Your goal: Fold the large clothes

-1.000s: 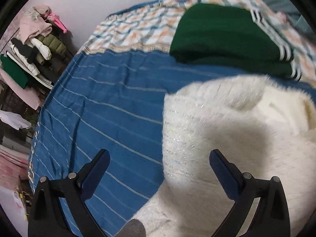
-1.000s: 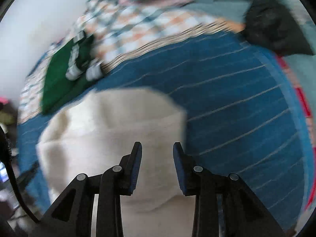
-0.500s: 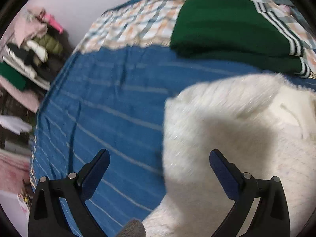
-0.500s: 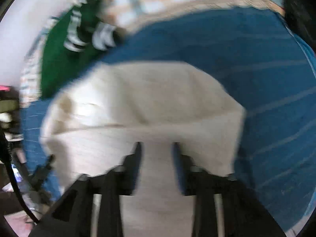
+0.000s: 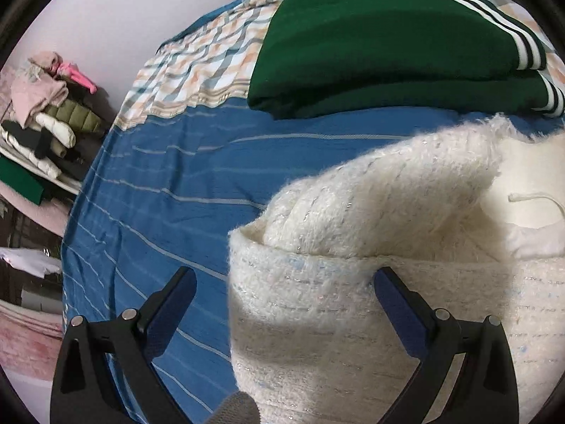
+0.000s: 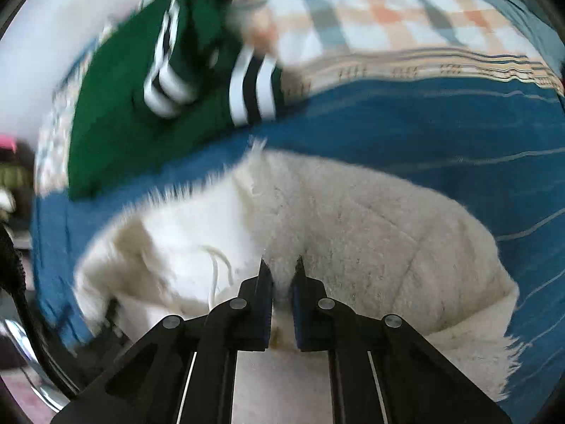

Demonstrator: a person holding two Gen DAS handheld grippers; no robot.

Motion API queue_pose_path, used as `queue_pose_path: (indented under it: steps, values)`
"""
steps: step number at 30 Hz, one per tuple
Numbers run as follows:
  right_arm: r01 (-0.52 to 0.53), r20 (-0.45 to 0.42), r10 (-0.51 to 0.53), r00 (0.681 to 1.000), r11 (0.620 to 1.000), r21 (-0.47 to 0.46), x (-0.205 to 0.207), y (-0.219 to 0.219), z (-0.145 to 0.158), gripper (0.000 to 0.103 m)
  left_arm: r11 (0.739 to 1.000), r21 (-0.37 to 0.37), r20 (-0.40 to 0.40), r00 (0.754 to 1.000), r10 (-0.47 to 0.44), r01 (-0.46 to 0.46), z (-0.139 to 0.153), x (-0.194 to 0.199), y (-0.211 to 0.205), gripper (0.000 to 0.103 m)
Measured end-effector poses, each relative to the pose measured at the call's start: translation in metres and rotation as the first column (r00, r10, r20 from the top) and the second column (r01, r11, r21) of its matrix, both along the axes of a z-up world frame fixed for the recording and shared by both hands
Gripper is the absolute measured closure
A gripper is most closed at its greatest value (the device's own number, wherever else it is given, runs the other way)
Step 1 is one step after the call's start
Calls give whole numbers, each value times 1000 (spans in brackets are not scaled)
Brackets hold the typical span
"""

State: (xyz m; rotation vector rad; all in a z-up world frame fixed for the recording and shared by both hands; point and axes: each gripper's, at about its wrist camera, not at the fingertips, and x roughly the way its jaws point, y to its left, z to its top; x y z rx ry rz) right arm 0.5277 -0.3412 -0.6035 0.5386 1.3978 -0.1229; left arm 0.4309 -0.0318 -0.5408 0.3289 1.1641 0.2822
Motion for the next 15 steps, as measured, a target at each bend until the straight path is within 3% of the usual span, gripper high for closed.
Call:
queue_pose_path:
  steps: [2, 4, 6, 9, 12, 14, 15]
  values:
    - [21, -44, -20, 999, 999, 31, -4, -10, -16, 93, 1000, -14, -13, 1000, 16, -16, 2, 2, 3, 0]
    - [-16, -122, 23, 992, 998, 60, -1, -15, -30, 87, 1000, -21, 1, 1000, 21, -21, 14, 1, 6, 0]
    - [-8, -120, 19, 993, 996, 86, -9, -18, -10, 68, 999, -30, 49, 998, 44, -43, 36, -8, 14, 0]
    - [-39, -17, 43, 999, 984, 173, -32, -17, 43, 65, 995, -20, 109, 989, 103, -101, 64, -27, 33, 0]
    - [-97, 7, 100, 995, 952, 291, -44, -2, 65, 65, 984, 95, 133, 981, 138, -151, 66, -37, 43, 0]
    - [-143, -8, 157, 988, 918, 371, -30, 18, 55, 65, 969, 189, 108, 984, 142, -161, 50, -31, 42, 0]
    - [-153, -18, 171, 985, 920, 362, -22, 31, 44, 65, 968, 191, 93, 985, 149, -164, 43, -27, 45, 0]
